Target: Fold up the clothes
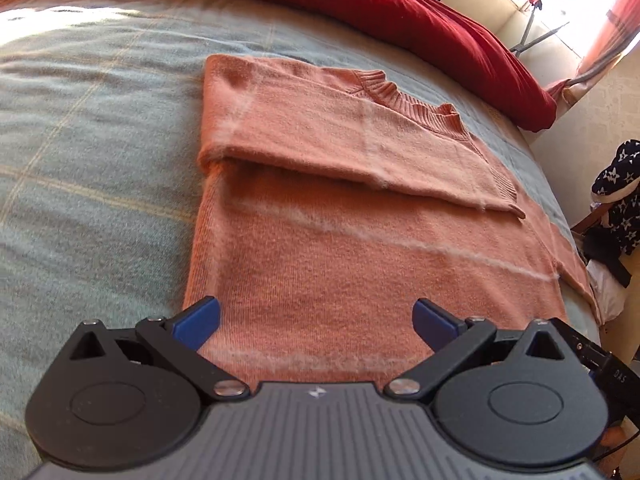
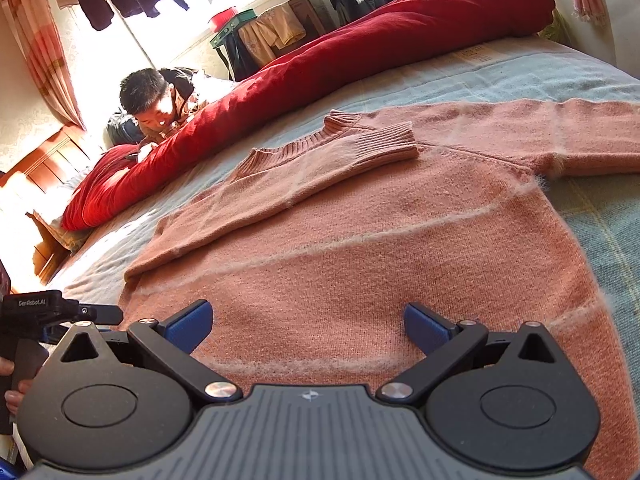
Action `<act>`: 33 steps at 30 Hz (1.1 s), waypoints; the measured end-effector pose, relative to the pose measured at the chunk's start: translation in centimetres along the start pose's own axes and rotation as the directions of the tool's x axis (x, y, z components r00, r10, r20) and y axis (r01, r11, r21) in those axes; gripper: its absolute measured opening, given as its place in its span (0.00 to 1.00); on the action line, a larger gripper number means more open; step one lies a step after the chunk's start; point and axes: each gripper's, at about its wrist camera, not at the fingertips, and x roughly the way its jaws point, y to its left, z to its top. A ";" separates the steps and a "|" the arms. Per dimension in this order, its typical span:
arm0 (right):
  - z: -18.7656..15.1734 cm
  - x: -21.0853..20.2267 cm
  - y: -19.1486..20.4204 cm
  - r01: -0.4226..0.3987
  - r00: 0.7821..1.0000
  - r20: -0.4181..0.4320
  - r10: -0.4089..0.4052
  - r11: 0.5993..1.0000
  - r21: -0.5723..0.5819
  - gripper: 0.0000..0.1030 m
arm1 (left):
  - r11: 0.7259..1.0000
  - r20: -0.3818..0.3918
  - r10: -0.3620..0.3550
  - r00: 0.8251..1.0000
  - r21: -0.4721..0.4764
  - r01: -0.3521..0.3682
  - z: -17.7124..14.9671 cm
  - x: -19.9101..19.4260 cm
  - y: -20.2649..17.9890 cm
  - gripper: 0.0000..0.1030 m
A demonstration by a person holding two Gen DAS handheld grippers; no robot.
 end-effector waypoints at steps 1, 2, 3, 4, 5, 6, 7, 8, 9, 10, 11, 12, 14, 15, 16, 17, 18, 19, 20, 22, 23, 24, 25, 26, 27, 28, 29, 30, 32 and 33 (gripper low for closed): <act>0.0 0.0 -0.1 -0.003 1.000 -0.001 0.003 1.000 0.005 1.00 | 1.000 -0.004 0.007 1.000 0.004 -0.007 -0.5 -0.5 -0.1 0.99; 0.0 -0.1 -0.1 -0.005 1.000 -0.001 0.006 1.000 0.010 1.00 | 1.000 -0.007 0.021 1.000 0.015 -0.021 -1.1 -1.1 -0.5 0.99; 0.0 -0.1 -0.1 -0.007 1.000 -0.002 0.007 1.000 0.014 1.00 | 0.999 -0.008 0.035 0.999 0.032 -0.035 -1.7 -1.6 -1.0 0.99; 0.1 -0.1 -0.1 -0.008 1.000 -0.002 0.008 1.000 0.017 1.00 | 0.998 0.000 0.038 0.999 0.051 -0.038 -2.2 -2.2 -1.6 0.99; 0.1 -0.2 0.0 -0.008 1.000 -0.003 0.008 1.000 0.017 1.00 | 0.997 0.008 0.041 0.999 0.070 -0.041 -2.8 -2.7 -2.2 0.99; 0.1 -0.2 0.1 -0.007 1.000 -0.005 0.007 1.000 0.014 1.00 | 0.995 0.017 0.042 0.999 0.091 -0.043 -3.4 -3.0 -2.7 0.99; 0.0 -0.2 0.3 -0.005 1.000 -0.006 0.005 1.000 0.010 1.00 | 0.992 0.024 0.045 0.999 0.114 -0.048 -4.1 -3.3 -3.3 0.99; 0.0 -0.1 0.4 -0.004 1.000 -0.006 0.004 1.000 0.007 1.00 | 0.988 0.020 0.062 0.998 0.143 -0.064 -5.0 -3.4 -3.8 0.99; 0.0 -0.1 0.5 -0.003 1.000 -0.008 0.003 1.000 0.003 1.00 | 0.985 0.007 0.075 0.997 0.157 -0.076 -5.9 -3.2 -4.1 0.99; -0.1 -0.1 0.6 0.000 1.000 -0.009 0.000 1.000 -0.003 1.00 | 0.982 -0.007 0.088 0.996 0.169 -0.086 -6.8 -3.0 -4.2 0.99; -0.1 0.0 0.7 0.004 1.000 -0.011 -0.004 1.000 -0.011 1.00 | 0.981 -0.019 0.097 0.995 0.168 -0.093 -7.8 -2.8 -4.2 0.99; -0.2 0.0 0.9 0.006 1.000 -0.012 -0.006 1.000 -0.018 1.00 | 0.979 -0.005 0.104 0.995 0.178 -0.102 -8.8 -2.9 -4.1 0.99; -0.2 0.0 1.0 0.002 1.000 -0.013 -0.003 1.000 -0.024 1.00 | 0.969 0.035 0.119 0.992 0.214 -0.124 -10.9 -3.8 -4.2 0.99; -0.3 0.0 1.1 0.000 1.000 -0.014 0.000 1.000 -0.025 1.00 | 0.967 0.040 0.128 0.991 0.215 -0.134 -11.7 -4.3 -4.2 0.99; -0.3 0.0 1.1 -0.001 1.000 -0.015 0.001 1.000 -0.027 1.00 | 0.968 0.043 0.132 0.990 0.208 -0.138 -12.4 -4.8 -4.2 0.99; -0.3 0.0 1.2 0.001 1.000 -0.016 -0.001 1.000 -0.030 1.00 | 0.970 0.046 0.135 0.990 0.200 -0.142 -13.0 -5.4 -4.1 0.99; -0.3 0.0 1.3 0.004 1.000 -0.016 -0.004 0.999 -0.033 1.00 | 0.971 0.054 0.136 0.989 0.192 -0.143 -13.4 -6.0 -4.2 0.99; -0.4 0.0 1.4 0.006 1.000 -0.016 -0.007 0.999 -0.035 1.00 | 0.972 0.063 0.135 0.989 0.183 -0.144 -13.8 -6.5 -4.2 0.99; -0.4 0.0 1.5 0.006 1.000 -0.016 -0.007 0.999 -0.038 1.00 | 0.974 0.080 0.129 0.988 0.175 -0.142 -14.1 -7.0 -4.3 0.99; -0.4 0.0 1.8 0.003 1.000 -0.017 -0.004 0.999 -0.047 1.00 | 0.979 0.107 0.115 0.988 0.155 -0.131 -14.4 -7.7 -4.4 0.99; -0.5 0.0 1.9 0.003 1.000 -0.019 -0.004 0.999 -0.054 1.00 | 0.981 0.105 0.110 0.988 0.146 -0.125 -14.5 -7.6 -4.4 0.99; -0.5 -0.1 2.2 0.003 1.000 -0.020 -0.004 0.998 -0.063 1.00 | 0.983 0.102 0.107 0.989 0.136 -0.120 -14.5 -7.5 -4.3 0.99; -0.6 -0.2 2.4 0.004 1.000 -0.021 -0.005 0.997 -0.073 1.00 | 0.984 0.088 0.118 0.989 0.127 -0.128 -14.6 -7.2 -4.1 0.99; -0.7 -0.3 2.7 0.004 1.000 -0.021 -0.006 0.996 -0.084 1.00 | 0.982 0.078 0.133 0.988 0.121 -0.142 -14.9 -6.9 -4.0 0.99; -0.8 -0.6 3.0 0.008 1.000 -0.019 -0.009 0.995 -0.099 1.00 | 0.982 0.085 0.137 0.987 0.116 -0.147 -15.2 -7.0 -3.9 0.99; -0.9 -1.0 3.4 0.013 1.000 -0.015 -0.015 0.993 -0.117 1.00 | 0.982 0.090 0.139 0.986 0.113 -0.149 -15.5 -7.1 -3.8 0.99; -1.0 -1.5 3.7 0.019 1.000 -0.010 -0.021 0.991 -0.135 1.00 | 0.983 0.091 0.128 0.988 0.117 -0.139 -15.8 -7.3 -3.7 0.99; -1.2 -2.1 4.1 0.037 0.999 -0.002 -0.038 0.988 -0.147 1.00 | 0.983 0.088 0.124 0.988 0.124 -0.134 -15.9 -7.4 -3.6 0.99; -1.8 -3.6 4.9 0.085 0.996 0.020 -0.083 0.983 -0.163 1.00 | 0.983 0.088 0.114 0.990 0.133 -0.125 -16.1 -7.7 -3.5 0.99; -2.2 -4.5 5.3 0.103 0.995 0.032 -0.099 0.980 -0.168 1.00 | 0.985 0.089 0.106 0.990 0.130 -0.117 -16.1 -7.7 -3.4 0.99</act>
